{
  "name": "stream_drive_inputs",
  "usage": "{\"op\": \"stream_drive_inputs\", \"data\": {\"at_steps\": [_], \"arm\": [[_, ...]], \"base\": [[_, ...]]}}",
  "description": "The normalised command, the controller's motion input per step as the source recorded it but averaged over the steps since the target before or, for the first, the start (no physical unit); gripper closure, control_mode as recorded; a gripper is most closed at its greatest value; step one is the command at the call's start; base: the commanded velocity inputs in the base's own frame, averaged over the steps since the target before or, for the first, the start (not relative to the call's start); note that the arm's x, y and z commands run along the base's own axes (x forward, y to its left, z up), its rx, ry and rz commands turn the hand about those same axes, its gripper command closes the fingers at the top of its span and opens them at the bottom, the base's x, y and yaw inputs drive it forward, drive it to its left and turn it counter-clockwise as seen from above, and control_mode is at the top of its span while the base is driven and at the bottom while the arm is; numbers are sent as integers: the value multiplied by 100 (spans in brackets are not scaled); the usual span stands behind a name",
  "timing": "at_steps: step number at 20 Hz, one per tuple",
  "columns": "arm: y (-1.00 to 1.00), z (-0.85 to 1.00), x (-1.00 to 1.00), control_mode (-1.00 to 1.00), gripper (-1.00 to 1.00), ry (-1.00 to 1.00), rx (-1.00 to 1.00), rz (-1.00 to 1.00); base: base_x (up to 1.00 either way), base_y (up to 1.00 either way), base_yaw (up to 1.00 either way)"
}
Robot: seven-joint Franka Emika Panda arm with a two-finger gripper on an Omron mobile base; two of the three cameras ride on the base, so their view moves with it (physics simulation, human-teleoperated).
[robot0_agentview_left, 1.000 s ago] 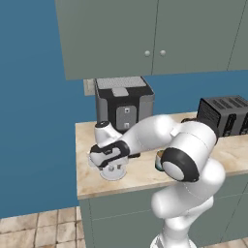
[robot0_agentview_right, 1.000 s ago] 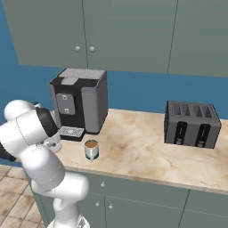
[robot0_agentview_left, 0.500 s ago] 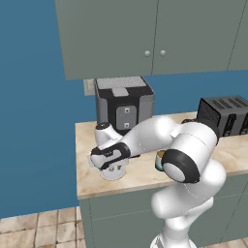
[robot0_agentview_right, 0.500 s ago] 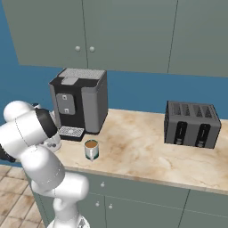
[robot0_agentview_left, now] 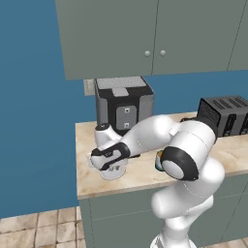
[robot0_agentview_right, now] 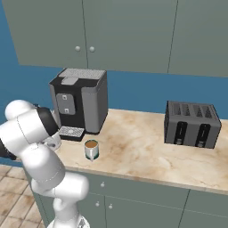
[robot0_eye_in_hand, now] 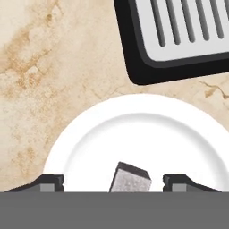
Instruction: Take a sugar cube from the saucer and place it inside the coffee. Then, grab milk from the fridge and place it next to the coffee on the counter to sweeten the coffee.
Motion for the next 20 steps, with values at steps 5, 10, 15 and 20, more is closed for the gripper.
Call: {"op": "stream_drive_inputs", "data": {"at_steps": [5, 10, 15, 20], "arm": [[0, 0, 0, -100, 100, 0, 0, 0], [0, 0, -1, -100, 100, 0, 0, 0], [-1, 16, -29, -100, 100, -12, 0, 0], [-30, 62, -46, -100, 100, -13, 2, -2]], "base": [[0, 0, 0], [0, 0, 0], [0, 0, 0], [0, 0, 0]]}}
